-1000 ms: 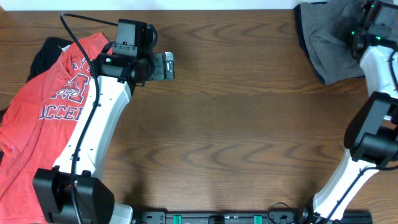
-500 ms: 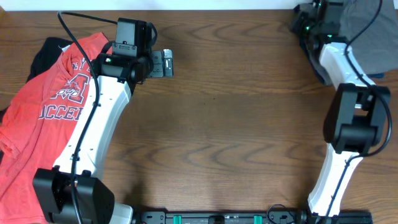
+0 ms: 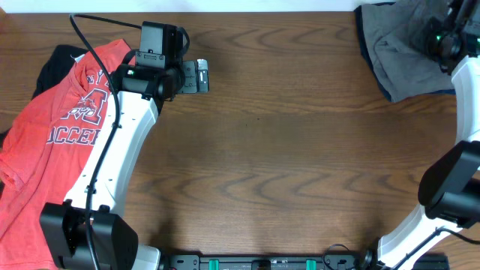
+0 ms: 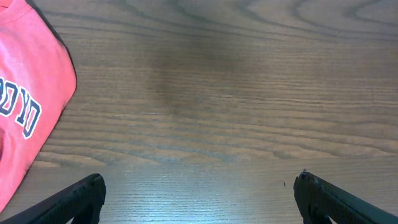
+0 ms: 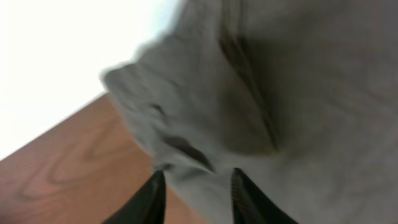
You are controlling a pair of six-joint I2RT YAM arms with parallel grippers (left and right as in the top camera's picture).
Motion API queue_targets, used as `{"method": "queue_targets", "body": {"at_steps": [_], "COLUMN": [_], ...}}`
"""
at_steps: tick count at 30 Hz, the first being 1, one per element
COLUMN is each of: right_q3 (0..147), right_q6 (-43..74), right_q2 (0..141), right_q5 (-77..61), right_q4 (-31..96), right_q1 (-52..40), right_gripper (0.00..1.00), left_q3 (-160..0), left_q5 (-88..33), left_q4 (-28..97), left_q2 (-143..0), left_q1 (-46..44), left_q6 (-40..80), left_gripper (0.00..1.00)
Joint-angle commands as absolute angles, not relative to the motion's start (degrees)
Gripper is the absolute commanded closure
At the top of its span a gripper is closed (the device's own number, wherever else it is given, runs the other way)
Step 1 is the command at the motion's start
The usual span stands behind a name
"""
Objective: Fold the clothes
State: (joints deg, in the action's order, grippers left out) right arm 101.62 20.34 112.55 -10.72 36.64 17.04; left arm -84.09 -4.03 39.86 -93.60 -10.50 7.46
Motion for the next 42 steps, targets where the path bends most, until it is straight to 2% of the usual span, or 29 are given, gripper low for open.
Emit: {"method": "queue_targets", "body": {"at_steps": [1, 14, 21, 25, 34, 38, 42], "right_q3": [101.45, 101.45, 101.45, 101.45, 101.47, 101.54, 101.54], "right_q6": [19.2, 19.22, 19.18, 17.67, 21.12, 21.8, 20.88], "right_q2": [116.53, 123.2, 124.88, 126.63, 133.99, 133.47, 129.12], "right_q5": [-11.62, -11.38, -11.51, -14.33, -18.85, -18.96, -21.23], "right_q4": [38.39, 36.27, 25.8, 17.76, -6.0, -7.46, -4.8], "right_q1": [17.98, 18.74, 17.34, 15.05, 8.12, 7.05, 7.94], "right_gripper": [0.64, 0.64, 0.72, 0.71, 0.62, 0.58, 0.43], "left_q3": [-84.6, -84.6, -84.6, -84.6, -84.6, -84.6, -84.6], "left_q5": [-3.14, -3.14, -3.14, -3.14, -3.09, -3.11, -3.14], "left_q4": [39.79, 39.79, 39.77, 39.77, 39.77, 39.81, 39.81], "left_q2": [-94.32, -94.32, -94.32, -94.32, -94.32, -94.32, -94.3], "left_q1": [-10.31, -10.31, -10.31, -10.31, -10.31, -10.31, -10.31], "left_q6": [7.11, 7.11, 7.11, 7.11, 7.11, 7.11, 7.11], "left_gripper": [0.02, 0.02, 0.02, 0.02, 0.02, 0.02, 0.02]}}
